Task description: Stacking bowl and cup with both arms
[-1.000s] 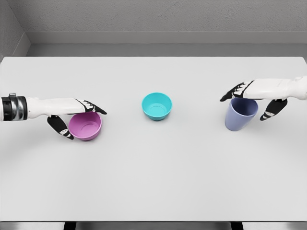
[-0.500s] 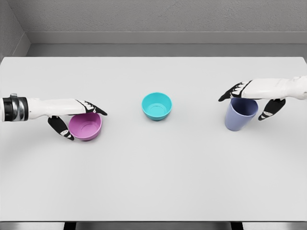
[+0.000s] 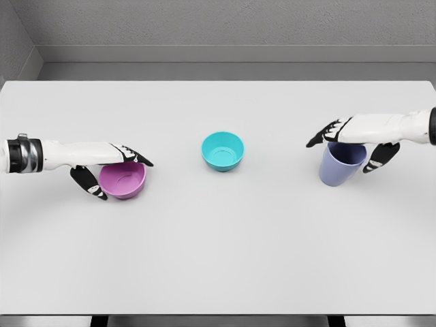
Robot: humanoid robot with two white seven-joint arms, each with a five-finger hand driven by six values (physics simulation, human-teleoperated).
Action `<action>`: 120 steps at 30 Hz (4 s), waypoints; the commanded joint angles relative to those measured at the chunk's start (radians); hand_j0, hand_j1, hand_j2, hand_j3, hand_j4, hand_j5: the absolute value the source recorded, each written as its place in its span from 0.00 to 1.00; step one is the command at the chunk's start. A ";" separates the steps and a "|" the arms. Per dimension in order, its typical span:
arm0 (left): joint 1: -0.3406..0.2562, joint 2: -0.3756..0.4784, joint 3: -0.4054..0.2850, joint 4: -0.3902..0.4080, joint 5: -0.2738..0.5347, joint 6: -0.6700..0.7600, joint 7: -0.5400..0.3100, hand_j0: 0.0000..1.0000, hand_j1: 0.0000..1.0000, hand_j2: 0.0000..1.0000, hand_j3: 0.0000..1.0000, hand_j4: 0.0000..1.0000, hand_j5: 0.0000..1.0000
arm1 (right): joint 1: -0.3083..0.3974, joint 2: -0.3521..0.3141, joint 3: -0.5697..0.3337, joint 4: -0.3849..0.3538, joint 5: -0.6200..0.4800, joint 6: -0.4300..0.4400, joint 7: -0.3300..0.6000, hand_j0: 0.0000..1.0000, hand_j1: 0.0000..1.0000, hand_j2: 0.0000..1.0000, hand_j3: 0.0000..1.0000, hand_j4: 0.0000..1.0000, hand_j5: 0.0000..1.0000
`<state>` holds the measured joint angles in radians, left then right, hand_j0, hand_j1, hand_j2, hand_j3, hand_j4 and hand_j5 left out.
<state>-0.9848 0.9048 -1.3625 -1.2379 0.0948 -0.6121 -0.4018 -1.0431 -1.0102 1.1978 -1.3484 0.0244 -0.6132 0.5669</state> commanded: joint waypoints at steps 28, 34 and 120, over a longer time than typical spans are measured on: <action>-0.054 -0.014 0.002 -0.008 -0.004 0.001 -0.002 0.66 0.66 0.66 0.66 0.66 0.66 | 0.003 0.024 -0.001 0.021 0.002 0.002 0.016 1.00 1.00 1.00 1.00 1.00 1.00; -0.071 -0.047 0.002 -0.002 -0.004 0.001 -0.002 0.66 0.66 0.66 0.66 0.66 0.66 | 0.003 0.025 -0.001 0.025 0.008 0.002 0.018 0.97 0.97 0.97 0.97 0.97 0.97; -0.299 -0.425 -0.115 0.229 -0.003 0.001 -0.002 0.66 0.66 0.66 0.66 0.66 0.66 | -0.095 0.027 -0.006 -0.067 0.019 0.002 0.024 0.64 0.64 0.64 0.64 0.64 0.64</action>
<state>-1.2839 0.4824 -1.4801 -1.0095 0.0845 -0.6130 -0.4038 -1.1428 -0.9829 1.1934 -1.4158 0.0489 -0.6136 0.5913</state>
